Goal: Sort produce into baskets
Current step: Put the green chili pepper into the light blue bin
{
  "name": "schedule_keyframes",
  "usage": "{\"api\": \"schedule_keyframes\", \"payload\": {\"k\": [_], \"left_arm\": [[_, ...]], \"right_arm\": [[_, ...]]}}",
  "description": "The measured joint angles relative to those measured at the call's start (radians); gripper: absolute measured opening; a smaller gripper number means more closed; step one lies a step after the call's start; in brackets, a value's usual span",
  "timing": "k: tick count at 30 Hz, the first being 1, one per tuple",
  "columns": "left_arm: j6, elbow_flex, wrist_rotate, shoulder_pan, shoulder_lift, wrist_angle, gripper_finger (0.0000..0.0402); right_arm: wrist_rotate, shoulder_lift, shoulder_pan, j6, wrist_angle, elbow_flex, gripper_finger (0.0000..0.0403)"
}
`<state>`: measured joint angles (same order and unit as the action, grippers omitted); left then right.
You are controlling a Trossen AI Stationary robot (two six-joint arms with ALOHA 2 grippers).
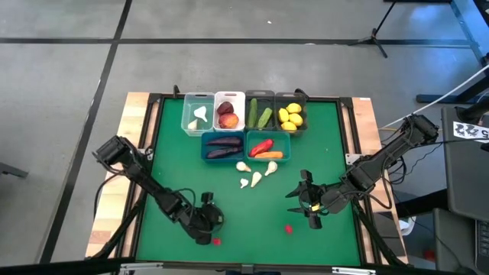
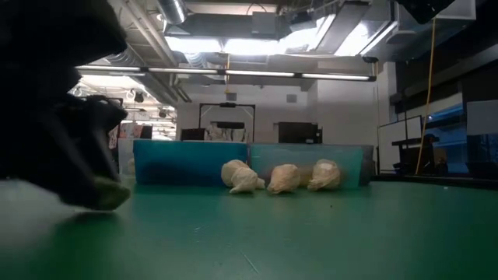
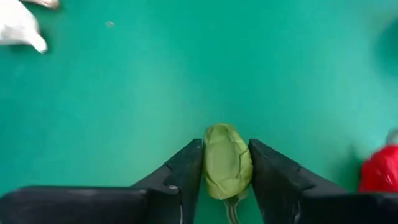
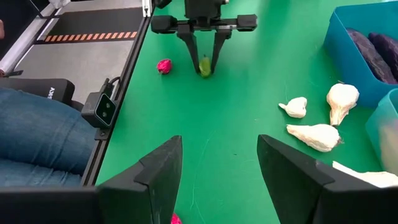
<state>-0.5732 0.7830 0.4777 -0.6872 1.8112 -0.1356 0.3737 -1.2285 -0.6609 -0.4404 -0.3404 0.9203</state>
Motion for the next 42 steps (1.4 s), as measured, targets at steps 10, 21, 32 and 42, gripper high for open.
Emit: {"api": "schedule_keyframes", "payload": {"k": [10, 21, 32, 42], "left_arm": [[0.074, 0.000, 0.007, 0.097, -0.049, 0.000, 0.0104], [0.192, 0.000, 0.010, 0.211, -0.222, 0.059, 0.0101], [0.428, 0.001, 0.075, 0.384, -0.481, 0.042, 0.0098], [0.537, 0.001, -0.149, 0.611, -0.440, -0.196, 0.0101]], "right_arm": [[0.006, 0.000, 0.000, 0.000, -0.008, 0.000, 0.0209], [0.107, 0.000, 0.000, 0.000, -0.075, 0.000, 0.0209], [0.237, 0.000, 0.000, 0.000, -0.143, 0.000, 0.0209], [0.300, 0.000, 0.009, 0.000, -0.210, 0.000, 0.0209]]}}
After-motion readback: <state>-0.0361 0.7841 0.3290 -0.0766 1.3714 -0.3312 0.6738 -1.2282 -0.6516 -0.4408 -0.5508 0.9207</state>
